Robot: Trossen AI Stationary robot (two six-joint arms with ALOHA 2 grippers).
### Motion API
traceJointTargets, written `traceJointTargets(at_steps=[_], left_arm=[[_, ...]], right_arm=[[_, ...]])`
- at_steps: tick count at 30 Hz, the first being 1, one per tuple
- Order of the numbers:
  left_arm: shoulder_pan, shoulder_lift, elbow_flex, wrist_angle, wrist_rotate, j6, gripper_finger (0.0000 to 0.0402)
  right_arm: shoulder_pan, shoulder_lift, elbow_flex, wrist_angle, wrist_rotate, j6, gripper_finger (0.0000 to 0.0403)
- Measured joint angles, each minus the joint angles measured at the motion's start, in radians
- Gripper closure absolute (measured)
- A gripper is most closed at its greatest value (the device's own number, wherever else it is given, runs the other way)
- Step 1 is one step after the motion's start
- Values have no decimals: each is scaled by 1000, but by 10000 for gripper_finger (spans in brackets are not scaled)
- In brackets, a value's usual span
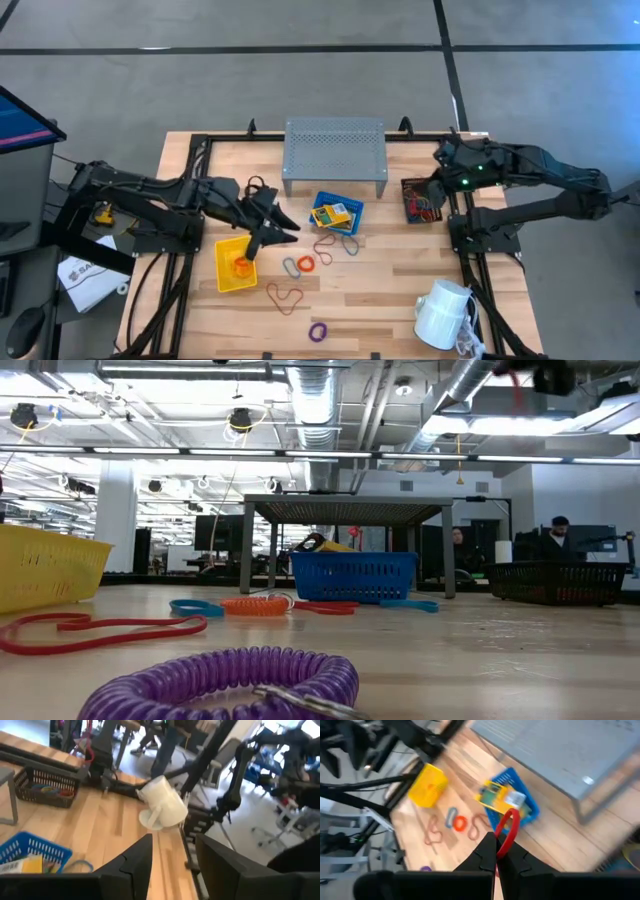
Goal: Pick & Place Office Desk Supplies
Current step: Put the red rubber band into the black bin
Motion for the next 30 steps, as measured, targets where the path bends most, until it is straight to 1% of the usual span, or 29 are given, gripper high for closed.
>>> traceJointTargets(at_steps=[3,7,10,12,14,16,21,30], left_arm=[[0,14,2,-36,7,28,265],[3,37,1,-110,7,59,271],[4,60,2,-159,7,68,274],[4,66,-1,-226,7,71,275],[4,89,2,-227,7,71,275],[3,92,-1,-269,7,71,276],[3,102,1,-229,7,71,276],[3,102,1,-210,6,71,276]], right_arm=[[-30,-23,-31,-81,0,23,403],[-80,-41,-76,-140,0,23,403],[-123,-44,-124,-144,-4,23,403],[-154,-42,-155,-145,-22,23,403],[-178,-44,-191,-145,-34,23,403],[-195,-42,-221,-146,-58,23,403],[-238,-41,-286,-142,-81,23,403],[-373,-39,-393,-127,-118,-11,403]])
